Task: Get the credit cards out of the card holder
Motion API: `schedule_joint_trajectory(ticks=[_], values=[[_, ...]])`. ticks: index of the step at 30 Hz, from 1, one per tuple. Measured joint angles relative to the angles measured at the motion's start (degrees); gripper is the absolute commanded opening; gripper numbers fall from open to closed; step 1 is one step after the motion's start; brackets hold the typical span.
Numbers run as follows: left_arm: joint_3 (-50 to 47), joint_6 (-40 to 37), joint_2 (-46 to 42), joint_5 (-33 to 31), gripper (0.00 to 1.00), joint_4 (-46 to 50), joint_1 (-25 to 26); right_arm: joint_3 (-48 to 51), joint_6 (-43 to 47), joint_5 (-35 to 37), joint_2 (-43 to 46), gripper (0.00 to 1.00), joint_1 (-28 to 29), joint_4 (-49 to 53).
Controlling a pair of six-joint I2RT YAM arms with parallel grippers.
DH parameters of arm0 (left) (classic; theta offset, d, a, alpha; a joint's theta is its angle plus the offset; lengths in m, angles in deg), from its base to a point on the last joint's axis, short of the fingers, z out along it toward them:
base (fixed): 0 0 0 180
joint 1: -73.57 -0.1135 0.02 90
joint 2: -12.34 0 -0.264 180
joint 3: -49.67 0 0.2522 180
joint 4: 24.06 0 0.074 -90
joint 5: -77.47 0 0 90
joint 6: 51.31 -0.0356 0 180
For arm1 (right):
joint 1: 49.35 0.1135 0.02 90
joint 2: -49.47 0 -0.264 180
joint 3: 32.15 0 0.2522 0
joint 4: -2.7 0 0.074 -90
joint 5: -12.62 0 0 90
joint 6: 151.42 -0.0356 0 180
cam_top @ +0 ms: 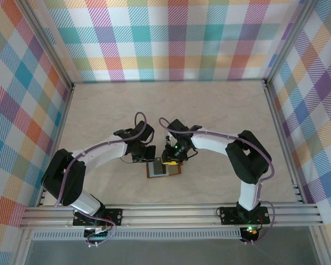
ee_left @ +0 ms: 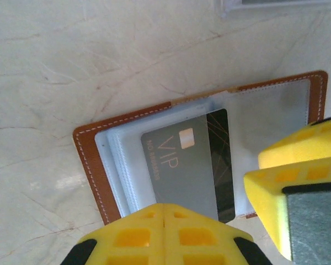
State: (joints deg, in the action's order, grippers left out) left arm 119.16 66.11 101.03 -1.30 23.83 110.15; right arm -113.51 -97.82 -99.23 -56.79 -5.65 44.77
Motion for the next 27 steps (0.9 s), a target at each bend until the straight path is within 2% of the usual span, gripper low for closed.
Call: schedule_joint_trajectory(ticks=[9,17,27], values=[[-0.8,-0.1,5.7,-0.4,0.06,-0.2,0.1,0.4,0.0,-4.2,-2.2,0.3,-1.3,-3.9],[-0.6,-0.6,6.2,-0.7,0.06,-0.1,0.1,1.9,0.0,-6.3,-3.2,0.28,-2.0,-6.0],[-0.3,-1.3,6.5,-0.9,0.05,0.2,0.1,7.2,-2.2,-13.3,-3.2,0.24,-3.6,-14.9]])
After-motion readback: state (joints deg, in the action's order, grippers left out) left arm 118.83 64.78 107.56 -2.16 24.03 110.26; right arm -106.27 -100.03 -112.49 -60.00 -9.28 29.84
